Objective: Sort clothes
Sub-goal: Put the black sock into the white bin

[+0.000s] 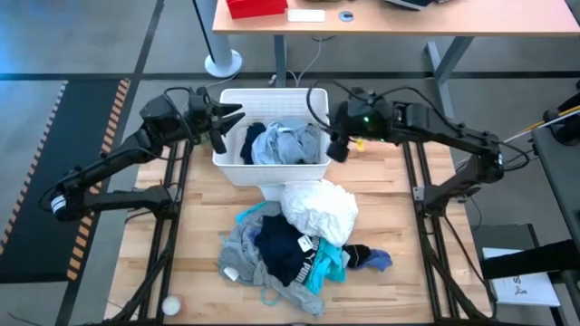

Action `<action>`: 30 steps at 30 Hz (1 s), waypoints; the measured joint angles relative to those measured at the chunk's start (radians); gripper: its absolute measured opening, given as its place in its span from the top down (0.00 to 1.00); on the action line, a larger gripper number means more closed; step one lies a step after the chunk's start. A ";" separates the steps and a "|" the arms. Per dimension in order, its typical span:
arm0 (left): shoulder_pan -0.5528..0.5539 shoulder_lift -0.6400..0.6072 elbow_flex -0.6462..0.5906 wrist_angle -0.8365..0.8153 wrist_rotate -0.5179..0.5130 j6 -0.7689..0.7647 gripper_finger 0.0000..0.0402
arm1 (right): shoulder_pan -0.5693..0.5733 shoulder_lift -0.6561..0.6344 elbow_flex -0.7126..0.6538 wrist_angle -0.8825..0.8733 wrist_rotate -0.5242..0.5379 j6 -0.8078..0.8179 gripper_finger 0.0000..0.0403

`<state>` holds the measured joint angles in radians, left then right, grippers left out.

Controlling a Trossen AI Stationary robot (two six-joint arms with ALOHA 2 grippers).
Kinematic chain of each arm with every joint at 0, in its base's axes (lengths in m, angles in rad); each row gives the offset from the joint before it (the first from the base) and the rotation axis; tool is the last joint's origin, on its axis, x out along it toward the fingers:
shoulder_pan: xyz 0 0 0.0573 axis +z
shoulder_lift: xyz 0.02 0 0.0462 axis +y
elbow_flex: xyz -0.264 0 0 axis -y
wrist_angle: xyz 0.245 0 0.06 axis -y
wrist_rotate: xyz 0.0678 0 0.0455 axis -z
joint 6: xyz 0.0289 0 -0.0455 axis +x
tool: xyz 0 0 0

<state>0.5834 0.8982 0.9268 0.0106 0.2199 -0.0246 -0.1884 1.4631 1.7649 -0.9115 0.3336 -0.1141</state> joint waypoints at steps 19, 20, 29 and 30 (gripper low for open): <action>-0.128 0.051 0.000 0.024 0.032 0.132 0.72 | 0.249 -0.198 -0.388 -0.034 -0.058 0.149 0.94; -0.129 0.056 0.000 0.024 0.032 0.132 0.72 | 0.260 -0.213 -0.414 -0.034 -0.087 0.168 0.95; -0.131 0.116 0.000 0.032 0.031 0.157 0.72 | 0.457 -0.255 -0.636 -0.032 -0.319 0.366 0.80; -0.131 0.126 0.000 0.034 0.031 0.163 0.72 | 0.478 -0.247 -0.660 -0.032 -0.335 0.390 0.77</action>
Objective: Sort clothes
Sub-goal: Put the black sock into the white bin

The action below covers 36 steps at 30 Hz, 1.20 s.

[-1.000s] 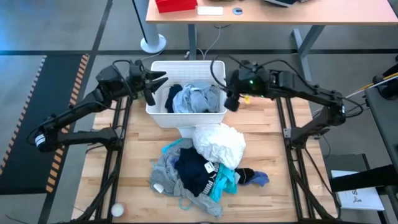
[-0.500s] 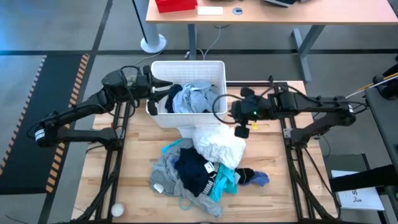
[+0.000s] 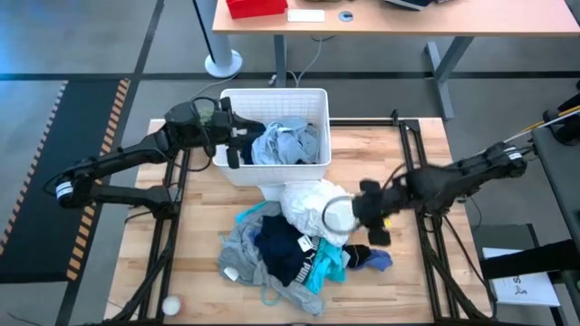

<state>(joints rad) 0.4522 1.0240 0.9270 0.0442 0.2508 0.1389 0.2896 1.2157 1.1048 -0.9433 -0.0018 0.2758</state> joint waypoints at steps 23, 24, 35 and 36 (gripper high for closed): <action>0.000 0.037 0.000 0.024 0.000 0.010 0.72 | 0.108 0.348 -0.263 0.280 -0.218 0.251 0.44; 0.000 0.037 0.000 0.023 0.000 0.010 0.72 | 0.108 0.361 -0.263 0.279 -0.219 0.251 0.46; 0.000 0.037 0.000 0.019 0.000 -0.001 0.72 | 0.108 0.399 -0.221 0.194 -0.247 0.165 0.95; 0.000 0.037 0.000 0.019 0.000 -0.001 0.72 | 0.108 0.381 -0.206 0.153 -0.246 0.153 0.97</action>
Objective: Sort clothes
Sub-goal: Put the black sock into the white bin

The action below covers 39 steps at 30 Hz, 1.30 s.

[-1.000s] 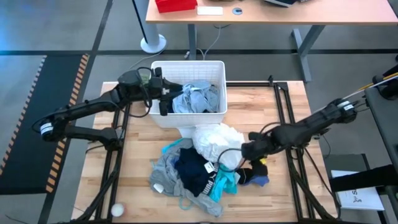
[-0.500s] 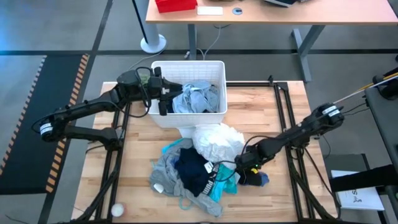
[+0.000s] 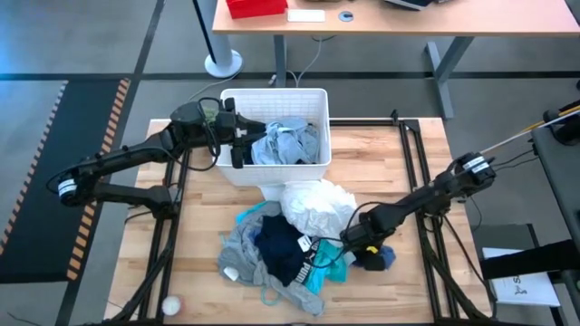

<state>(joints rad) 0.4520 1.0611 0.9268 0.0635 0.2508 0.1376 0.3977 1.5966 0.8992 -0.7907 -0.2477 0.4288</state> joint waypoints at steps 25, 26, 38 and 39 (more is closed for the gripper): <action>0.000 -0.001 0.000 -0.023 -0.005 -0.027 0.72 | 0.010 -0.215 0.502 -0.449 0.218 -0.090 0.88; 0.000 -0.001 0.000 -0.024 -0.005 -0.027 0.72 | 0.010 -0.212 0.502 -0.448 0.222 -0.099 0.85; 0.000 -0.001 0.000 -0.029 -0.005 -0.050 0.72 | 0.010 -0.207 0.501 -0.461 0.225 -0.183 0.97; 0.000 -0.001 0.000 -0.029 -0.005 -0.050 0.72 | 0.010 -0.206 0.501 -0.461 0.225 -0.189 0.98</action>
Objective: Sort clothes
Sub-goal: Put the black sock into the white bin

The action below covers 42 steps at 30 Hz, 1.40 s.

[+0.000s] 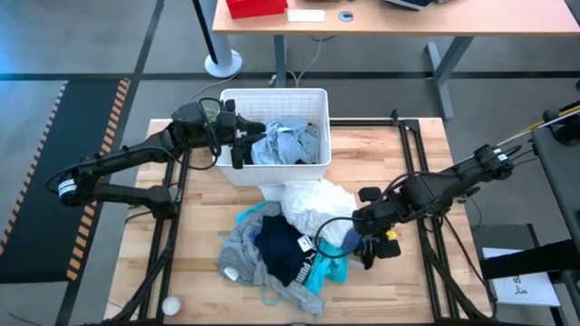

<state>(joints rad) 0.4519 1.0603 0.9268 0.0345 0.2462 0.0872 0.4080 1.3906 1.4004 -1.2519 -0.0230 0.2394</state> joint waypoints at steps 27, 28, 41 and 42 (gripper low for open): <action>-0.007 0.000 0.000 -0.005 0.000 0.009 0.72 | 0.000 0.180 -0.410 0.374 -0.298 0.083 0.52; -0.007 0.000 0.000 -0.005 0.000 0.009 0.72 | 0.000 0.191 -0.414 0.383 -0.305 0.083 0.52; -0.007 0.000 0.000 -0.005 0.000 0.012 0.72 | 0.000 0.217 -0.314 0.341 -0.288 -0.044 0.97; -0.007 0.000 0.000 -0.005 0.000 0.012 0.72 | -0.001 0.210 -0.297 0.317 -0.280 -0.049 0.96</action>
<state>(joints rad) 0.4454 1.0603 0.9268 0.0299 0.2462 0.0994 0.4072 1.6008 1.1039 -0.9345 -0.3026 0.1901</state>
